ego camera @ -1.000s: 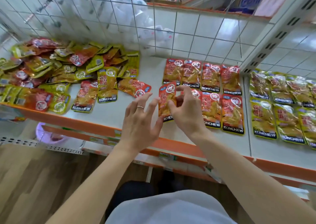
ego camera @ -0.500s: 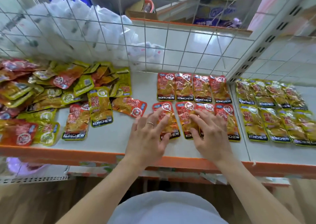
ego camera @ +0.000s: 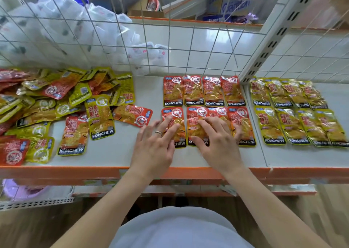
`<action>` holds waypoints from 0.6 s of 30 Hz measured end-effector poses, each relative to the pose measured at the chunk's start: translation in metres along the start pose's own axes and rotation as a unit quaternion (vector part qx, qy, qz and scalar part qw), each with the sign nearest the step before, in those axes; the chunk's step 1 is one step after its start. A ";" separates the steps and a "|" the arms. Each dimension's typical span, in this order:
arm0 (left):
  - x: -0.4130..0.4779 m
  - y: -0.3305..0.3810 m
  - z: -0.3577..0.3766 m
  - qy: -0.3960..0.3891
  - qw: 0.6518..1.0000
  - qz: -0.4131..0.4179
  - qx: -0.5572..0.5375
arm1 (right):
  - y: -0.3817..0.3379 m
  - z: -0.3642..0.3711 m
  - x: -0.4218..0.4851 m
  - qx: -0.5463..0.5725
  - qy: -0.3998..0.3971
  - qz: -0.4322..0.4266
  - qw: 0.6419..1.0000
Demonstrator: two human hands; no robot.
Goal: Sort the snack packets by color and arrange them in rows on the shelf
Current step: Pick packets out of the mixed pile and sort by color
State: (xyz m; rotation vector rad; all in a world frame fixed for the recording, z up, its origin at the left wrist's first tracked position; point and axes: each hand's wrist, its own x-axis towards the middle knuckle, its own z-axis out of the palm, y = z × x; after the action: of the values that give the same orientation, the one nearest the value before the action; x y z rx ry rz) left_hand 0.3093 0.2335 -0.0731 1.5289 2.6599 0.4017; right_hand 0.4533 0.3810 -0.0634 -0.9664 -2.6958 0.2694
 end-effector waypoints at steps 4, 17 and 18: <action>-0.001 0.000 0.000 -0.005 1.000 -0.001 -0.006 | 0.012 -0.003 -0.001 0.001 -0.011 0.023 1.000; -0.001 0.006 -0.007 -0.036 0.999 -0.014 -0.004 | 0.019 -0.001 -0.005 0.004 -0.051 0.020 0.998; -0.001 0.006 -0.007 -0.038 0.999 -0.015 -0.002 | 0.019 -0.001 -0.005 0.005 -0.052 0.021 0.998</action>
State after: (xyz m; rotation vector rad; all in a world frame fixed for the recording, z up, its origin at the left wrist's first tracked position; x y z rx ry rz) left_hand 0.3138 0.2337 -0.0648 1.4702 2.6205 0.3394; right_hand 0.4690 0.3923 -0.0689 -1.0339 -2.7680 0.3503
